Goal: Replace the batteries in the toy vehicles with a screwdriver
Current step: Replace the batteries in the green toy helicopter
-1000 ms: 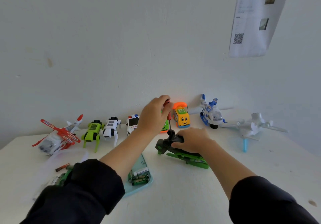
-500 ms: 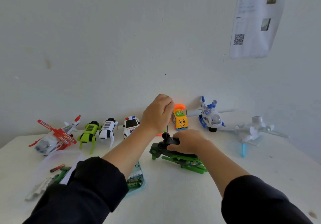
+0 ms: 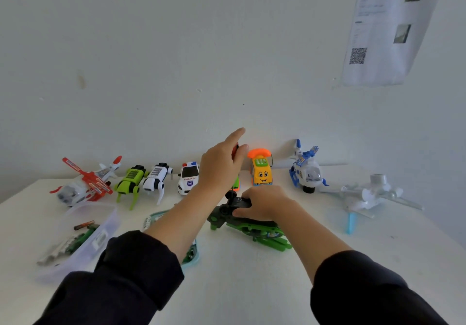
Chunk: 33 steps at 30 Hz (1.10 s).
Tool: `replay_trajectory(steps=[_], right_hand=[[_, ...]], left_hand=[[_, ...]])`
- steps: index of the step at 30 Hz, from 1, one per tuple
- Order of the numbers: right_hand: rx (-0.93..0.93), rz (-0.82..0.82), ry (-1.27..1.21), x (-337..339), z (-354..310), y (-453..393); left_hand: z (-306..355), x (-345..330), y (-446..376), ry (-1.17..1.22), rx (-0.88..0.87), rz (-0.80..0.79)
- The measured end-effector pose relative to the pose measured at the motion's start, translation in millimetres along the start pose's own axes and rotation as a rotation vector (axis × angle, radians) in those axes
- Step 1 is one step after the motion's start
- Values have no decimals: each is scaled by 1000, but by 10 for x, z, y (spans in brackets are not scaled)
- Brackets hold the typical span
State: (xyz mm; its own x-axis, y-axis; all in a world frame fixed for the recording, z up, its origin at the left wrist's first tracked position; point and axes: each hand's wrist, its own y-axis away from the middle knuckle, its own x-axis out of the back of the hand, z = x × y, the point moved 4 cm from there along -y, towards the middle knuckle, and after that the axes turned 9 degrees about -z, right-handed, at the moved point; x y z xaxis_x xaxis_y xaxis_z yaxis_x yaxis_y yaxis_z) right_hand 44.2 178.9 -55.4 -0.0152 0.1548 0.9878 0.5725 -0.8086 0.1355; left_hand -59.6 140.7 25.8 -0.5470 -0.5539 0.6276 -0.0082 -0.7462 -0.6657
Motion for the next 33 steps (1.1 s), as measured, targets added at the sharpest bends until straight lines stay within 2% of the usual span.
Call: replay_trajectory(steps=[4,7,10,12,17,20,22,25,28,33], right_hand=[[11,7,11,18,27,-34],[17,1,9,21,40,-54],[11,-3,-13,1,79,-62],[9,4,-45,-9,118,-64],[1,-3,-92,-34,190,-59],[17,-8,-60,-6,132,-75],[19,-8,-18,15,77,-92],[16,-19,-10,31,58,-117],[17,-37,-16,36,78,-132],[24,-43,-11,38,76,-148]], left_hand=[[-29,30,46,-53,-7,-2],[-86,27,19,14,86,-146],[-93,59,-48,214,106,-336],[-85,78,-65,266,113,-418],[-72,98,-72,174,46,-321],[-2,83,-79,-34,7,-286],[-20,66,-84,-92,44,-263],[-97,55,-122,90,186,-361],[-126,59,-121,314,215,-469],[-160,58,-46,51,51,-261]])
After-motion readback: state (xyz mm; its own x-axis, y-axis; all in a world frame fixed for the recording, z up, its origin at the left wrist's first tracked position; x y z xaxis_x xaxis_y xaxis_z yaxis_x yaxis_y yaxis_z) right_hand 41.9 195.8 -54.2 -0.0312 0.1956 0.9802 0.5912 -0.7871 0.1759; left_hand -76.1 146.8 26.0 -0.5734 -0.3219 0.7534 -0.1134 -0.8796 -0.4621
